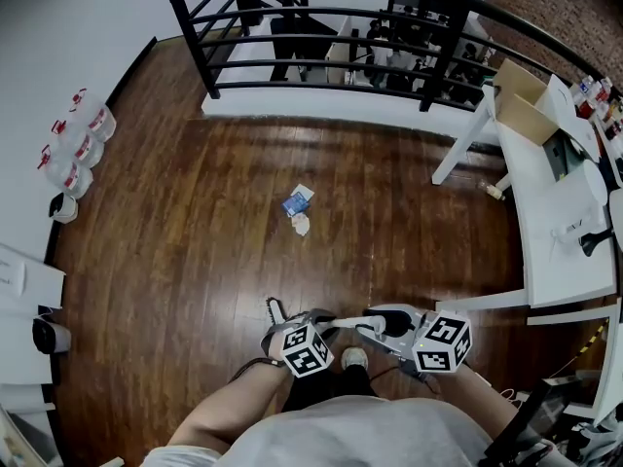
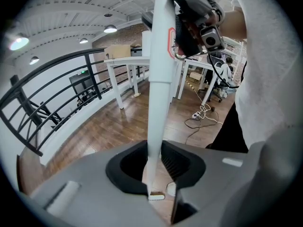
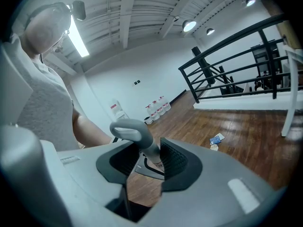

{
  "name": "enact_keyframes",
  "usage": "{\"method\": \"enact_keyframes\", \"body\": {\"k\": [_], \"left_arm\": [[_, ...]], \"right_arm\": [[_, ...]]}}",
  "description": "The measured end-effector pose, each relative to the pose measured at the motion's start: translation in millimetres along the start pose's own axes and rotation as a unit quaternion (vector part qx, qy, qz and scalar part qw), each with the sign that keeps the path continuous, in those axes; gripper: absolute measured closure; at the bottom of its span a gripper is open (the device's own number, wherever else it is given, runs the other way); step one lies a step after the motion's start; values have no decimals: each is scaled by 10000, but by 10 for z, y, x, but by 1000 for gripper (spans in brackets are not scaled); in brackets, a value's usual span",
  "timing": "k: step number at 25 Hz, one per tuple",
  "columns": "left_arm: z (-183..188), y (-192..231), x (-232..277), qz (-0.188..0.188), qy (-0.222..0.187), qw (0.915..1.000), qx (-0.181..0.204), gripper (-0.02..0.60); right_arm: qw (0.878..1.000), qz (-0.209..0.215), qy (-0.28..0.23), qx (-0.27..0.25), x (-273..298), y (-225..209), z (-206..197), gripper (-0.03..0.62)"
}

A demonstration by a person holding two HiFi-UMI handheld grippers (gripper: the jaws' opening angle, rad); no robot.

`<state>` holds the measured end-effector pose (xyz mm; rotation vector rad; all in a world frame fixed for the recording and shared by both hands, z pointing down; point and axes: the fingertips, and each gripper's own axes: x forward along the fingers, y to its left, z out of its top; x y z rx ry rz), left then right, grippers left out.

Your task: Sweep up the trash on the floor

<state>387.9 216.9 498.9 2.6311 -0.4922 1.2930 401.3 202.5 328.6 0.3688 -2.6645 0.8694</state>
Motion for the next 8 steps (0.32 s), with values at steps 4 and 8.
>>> {"method": "enact_keyframes", "body": {"k": [4, 8], "left_arm": [[0, 34, -6, 21, -43, 10000, -7, 500], [-10, 47, 5, 16, -73, 10000, -15, 500]], "right_arm": [[10000, -28, -23, 11, 17, -12, 26, 456], [10000, -53, -56, 33, 36, -29, 27, 456]]}}
